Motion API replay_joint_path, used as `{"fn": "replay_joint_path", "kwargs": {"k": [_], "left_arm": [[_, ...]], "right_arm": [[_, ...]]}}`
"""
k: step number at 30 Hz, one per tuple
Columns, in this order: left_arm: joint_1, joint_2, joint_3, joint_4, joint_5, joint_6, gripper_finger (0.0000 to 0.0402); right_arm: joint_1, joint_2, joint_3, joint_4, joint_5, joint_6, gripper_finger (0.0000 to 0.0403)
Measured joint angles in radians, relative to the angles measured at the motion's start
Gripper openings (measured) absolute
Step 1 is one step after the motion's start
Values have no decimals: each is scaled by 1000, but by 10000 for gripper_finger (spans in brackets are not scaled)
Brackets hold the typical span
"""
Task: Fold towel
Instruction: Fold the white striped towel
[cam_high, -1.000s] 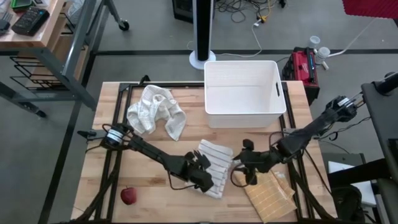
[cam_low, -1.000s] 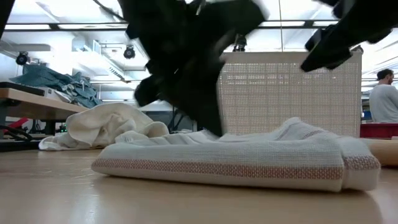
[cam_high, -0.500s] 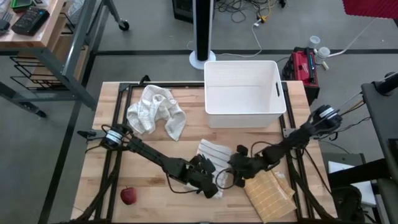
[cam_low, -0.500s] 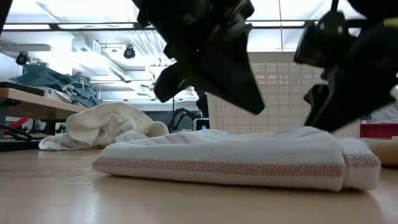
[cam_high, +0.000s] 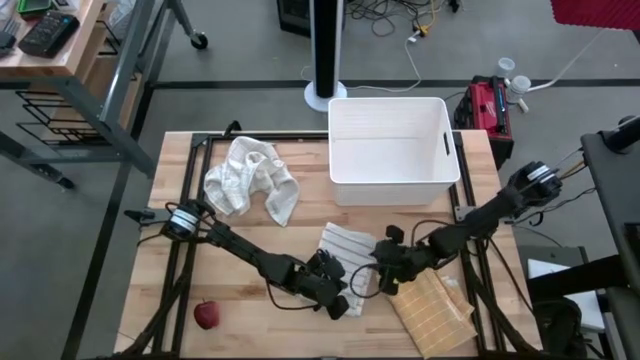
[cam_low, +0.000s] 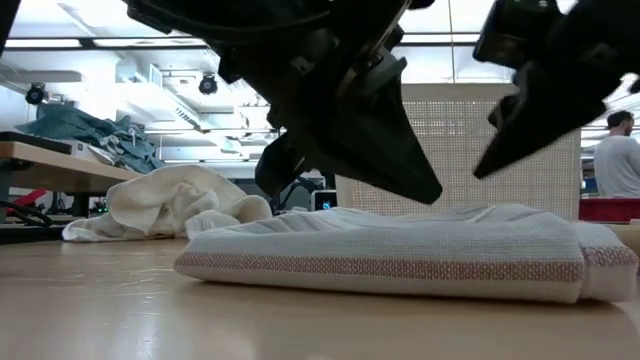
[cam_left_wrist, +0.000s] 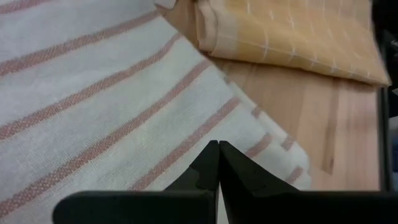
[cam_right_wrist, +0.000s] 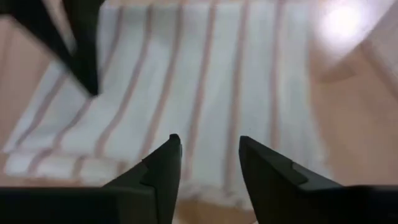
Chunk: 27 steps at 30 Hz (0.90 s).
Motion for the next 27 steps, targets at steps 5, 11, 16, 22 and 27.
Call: {"fn": "replay_joint_path", "kwargs": {"k": [5, 11, 16, 22, 27], "left_arm": [[1, 0, 0, 1, 15, -2, 0], [1, 0, 0, 7, 17, -2, 0], [1, 0, 0, 10, 18, -2, 0], [3, 0, 0, 34, 47, 21, 0], [9, 0, 1, 98, 79, 92, 0]], "right_arm": [[-33, 26, 0, 2, 30, -10, 122], [-40, 119, -1, 1, -34, -6, 81], [-41, 167, -1, -15, -36, -5, 38], [-39, 112, -1, -8, 13, -11, 4], [-17, 53, -1, 25, -33, -34, 3]]}}
